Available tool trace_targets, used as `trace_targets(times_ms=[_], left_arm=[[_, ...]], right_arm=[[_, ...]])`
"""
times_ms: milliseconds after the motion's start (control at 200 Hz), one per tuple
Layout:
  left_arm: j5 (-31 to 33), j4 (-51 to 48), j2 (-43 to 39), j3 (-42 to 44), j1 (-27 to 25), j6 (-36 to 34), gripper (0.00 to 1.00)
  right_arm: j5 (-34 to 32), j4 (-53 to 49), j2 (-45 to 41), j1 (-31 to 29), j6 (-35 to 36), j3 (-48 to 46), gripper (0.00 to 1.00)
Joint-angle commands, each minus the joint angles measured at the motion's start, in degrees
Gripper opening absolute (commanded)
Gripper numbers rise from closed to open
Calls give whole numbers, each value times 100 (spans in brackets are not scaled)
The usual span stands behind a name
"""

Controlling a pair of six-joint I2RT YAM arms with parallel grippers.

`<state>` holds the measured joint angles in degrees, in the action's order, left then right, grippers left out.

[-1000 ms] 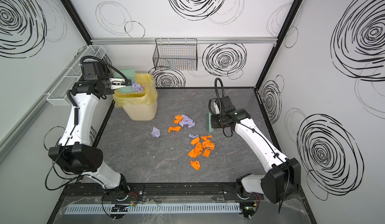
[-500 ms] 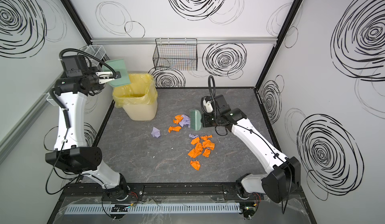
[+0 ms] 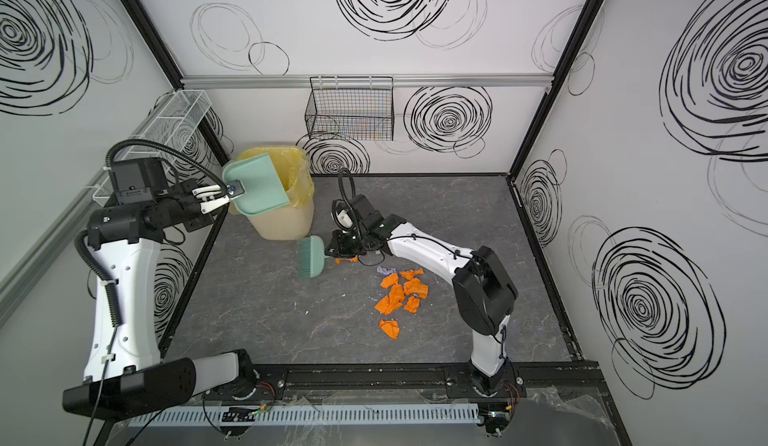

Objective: Sweep away the paper scraps from the table
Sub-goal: 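Lower the empty dustpan with the left gripper while the right brush sweeps scraps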

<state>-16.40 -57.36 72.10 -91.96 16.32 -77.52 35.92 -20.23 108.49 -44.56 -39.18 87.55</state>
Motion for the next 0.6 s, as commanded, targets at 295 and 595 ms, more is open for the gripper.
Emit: trace_targets(times_ms=[295,595], left_arm=[[-279,433,-647,1964,-68,181,0],[26,778,-774,2818,-763,506,0]], right_arm=[[489,25,1078,196,-336,321,0],[226,-37,-91,645,-61,-1449,0]])
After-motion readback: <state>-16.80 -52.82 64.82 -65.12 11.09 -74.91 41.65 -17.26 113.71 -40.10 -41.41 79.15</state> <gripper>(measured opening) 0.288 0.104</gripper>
